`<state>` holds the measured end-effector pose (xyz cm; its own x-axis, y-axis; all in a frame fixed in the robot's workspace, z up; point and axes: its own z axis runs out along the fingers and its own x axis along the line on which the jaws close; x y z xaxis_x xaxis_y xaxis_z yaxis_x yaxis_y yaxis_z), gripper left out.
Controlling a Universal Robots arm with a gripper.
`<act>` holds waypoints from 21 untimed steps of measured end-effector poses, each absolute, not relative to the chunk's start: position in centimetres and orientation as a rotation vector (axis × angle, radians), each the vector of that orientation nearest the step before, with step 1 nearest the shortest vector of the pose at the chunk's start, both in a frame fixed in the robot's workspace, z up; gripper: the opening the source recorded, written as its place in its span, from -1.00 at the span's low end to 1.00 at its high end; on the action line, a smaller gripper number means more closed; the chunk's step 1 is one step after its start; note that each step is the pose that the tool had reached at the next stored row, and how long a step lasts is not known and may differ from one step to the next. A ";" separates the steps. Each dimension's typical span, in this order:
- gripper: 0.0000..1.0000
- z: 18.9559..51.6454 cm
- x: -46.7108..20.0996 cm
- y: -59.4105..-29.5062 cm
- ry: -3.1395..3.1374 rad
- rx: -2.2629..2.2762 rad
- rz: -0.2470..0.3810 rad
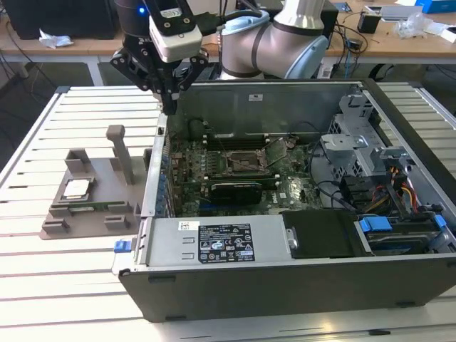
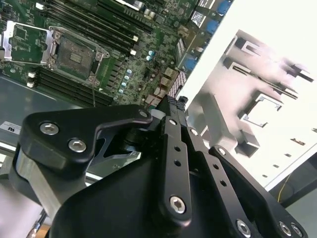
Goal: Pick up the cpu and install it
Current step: 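Reach for the cpu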
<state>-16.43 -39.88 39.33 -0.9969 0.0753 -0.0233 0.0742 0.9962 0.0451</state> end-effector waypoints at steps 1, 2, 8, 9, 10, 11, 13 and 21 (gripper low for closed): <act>-0.79 39.3 -16.6 -39.9 3.114 0.116 0.069; -0.79 39.3 -16.7 -39.9 3.114 0.117 0.069; -0.79 39.3 -17.4 -39.9 3.114 0.117 0.069; -0.79 39.3 -17.5 -39.9 3.114 0.117 0.069; -0.79 39.3 -17.6 -39.9 3.114 0.117 0.069; -0.79 39.3 -17.8 -39.9 3.114 0.117 0.069; -0.79 39.3 -18.0 -39.9 3.114 0.117 0.069; -0.79 39.3 -19.2 -39.9 3.114 0.117 0.069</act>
